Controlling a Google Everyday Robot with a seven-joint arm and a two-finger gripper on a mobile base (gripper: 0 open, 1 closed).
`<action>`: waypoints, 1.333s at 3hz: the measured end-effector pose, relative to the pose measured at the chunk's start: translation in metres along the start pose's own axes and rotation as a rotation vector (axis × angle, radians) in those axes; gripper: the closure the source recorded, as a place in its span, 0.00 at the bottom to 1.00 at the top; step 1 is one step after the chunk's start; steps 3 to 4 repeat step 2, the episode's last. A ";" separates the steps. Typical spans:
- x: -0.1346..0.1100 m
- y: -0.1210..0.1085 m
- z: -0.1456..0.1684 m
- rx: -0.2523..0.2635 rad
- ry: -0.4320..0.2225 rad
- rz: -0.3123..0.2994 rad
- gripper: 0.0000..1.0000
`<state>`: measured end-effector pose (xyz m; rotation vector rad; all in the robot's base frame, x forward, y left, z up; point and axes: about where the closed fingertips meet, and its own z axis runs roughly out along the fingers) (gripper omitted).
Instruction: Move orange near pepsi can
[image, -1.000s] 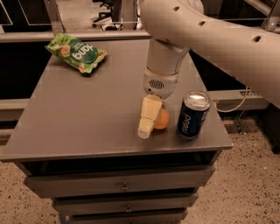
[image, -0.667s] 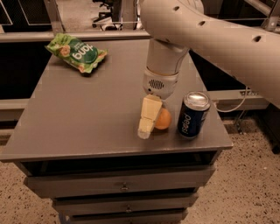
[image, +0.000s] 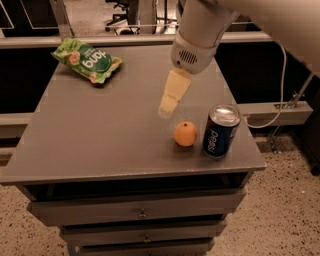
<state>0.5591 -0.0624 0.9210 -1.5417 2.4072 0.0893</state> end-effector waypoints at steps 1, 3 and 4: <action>-0.019 -0.033 -0.045 0.126 -0.119 0.020 0.00; -0.019 -0.033 -0.045 0.126 -0.119 0.020 0.00; -0.019 -0.033 -0.045 0.126 -0.119 0.020 0.00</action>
Offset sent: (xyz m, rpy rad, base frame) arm 0.0218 -0.0062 0.0394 0.0460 -0.1235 -0.0346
